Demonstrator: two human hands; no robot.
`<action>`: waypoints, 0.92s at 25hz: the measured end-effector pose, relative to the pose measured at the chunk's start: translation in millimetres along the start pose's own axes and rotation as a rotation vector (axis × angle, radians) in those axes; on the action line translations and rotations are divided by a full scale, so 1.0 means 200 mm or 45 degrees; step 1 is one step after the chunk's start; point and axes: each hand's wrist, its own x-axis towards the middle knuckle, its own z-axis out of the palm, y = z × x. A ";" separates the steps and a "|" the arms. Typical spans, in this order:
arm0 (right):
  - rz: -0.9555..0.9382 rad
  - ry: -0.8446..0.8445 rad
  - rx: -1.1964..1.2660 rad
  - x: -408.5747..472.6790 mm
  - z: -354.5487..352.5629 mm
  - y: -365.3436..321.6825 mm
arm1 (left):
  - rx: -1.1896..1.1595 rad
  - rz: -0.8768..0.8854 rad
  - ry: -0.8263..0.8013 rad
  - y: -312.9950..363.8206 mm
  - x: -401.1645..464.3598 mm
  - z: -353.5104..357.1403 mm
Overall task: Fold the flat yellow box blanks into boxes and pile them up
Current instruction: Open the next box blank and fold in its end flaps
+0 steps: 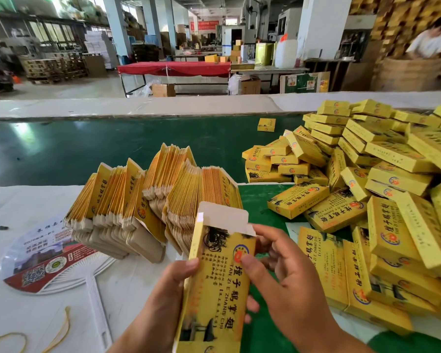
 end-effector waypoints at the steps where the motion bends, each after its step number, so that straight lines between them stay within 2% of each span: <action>1: -0.030 -0.019 0.015 0.00 0.00 0.00 | 0.041 -0.013 -0.016 -0.01 0.00 -0.03; 2: -0.046 -0.033 0.024 0.00 -0.01 0.00 | -0.049 -0.013 -0.153 -0.02 0.00 -0.04; 3: -0.049 -0.046 0.039 0.00 -0.01 0.00 | -0.071 0.065 -0.139 -0.03 -0.01 -0.05; 4: -0.038 -0.061 0.051 0.01 -0.02 0.00 | -0.102 0.068 -0.041 -0.03 -0.01 -0.06; 6: 0.012 -0.085 0.052 0.02 -0.04 0.01 | -0.008 -0.090 0.025 -0.02 0.00 -0.06; 9: 0.060 -0.119 0.114 0.03 -0.05 0.00 | -0.014 -0.168 0.091 -0.04 -0.01 -0.11; 11: 0.010 -0.171 0.132 0.04 -0.06 -0.01 | -0.032 -0.205 -0.003 -0.02 -0.01 -0.11; 12: -0.007 -0.191 0.149 0.04 -0.06 -0.01 | 0.062 -0.193 -0.054 -0.01 -0.02 -0.11; 15: 0.021 -0.200 0.194 0.04 -0.05 0.00 | 0.113 -0.034 -0.229 0.01 -0.04 -0.09; 17: 0.039 -0.211 0.170 0.04 -0.05 0.00 | 0.217 -0.138 -0.276 0.02 -0.05 -0.11; 18: 0.045 -0.206 0.135 0.04 -0.05 0.00 | 0.263 -0.178 -0.233 0.02 -0.04 -0.11; 20: 0.031 -0.125 0.023 0.05 -0.06 0.00 | 0.503 -0.060 -0.099 0.01 -0.05 -0.09; 22: -0.015 -0.021 -0.089 0.06 -0.06 0.01 | 0.829 0.274 0.061 -0.01 -0.02 -0.07; 23: -0.033 0.010 -0.129 0.06 -0.06 0.01 | 0.858 0.407 0.139 -0.03 -0.01 -0.07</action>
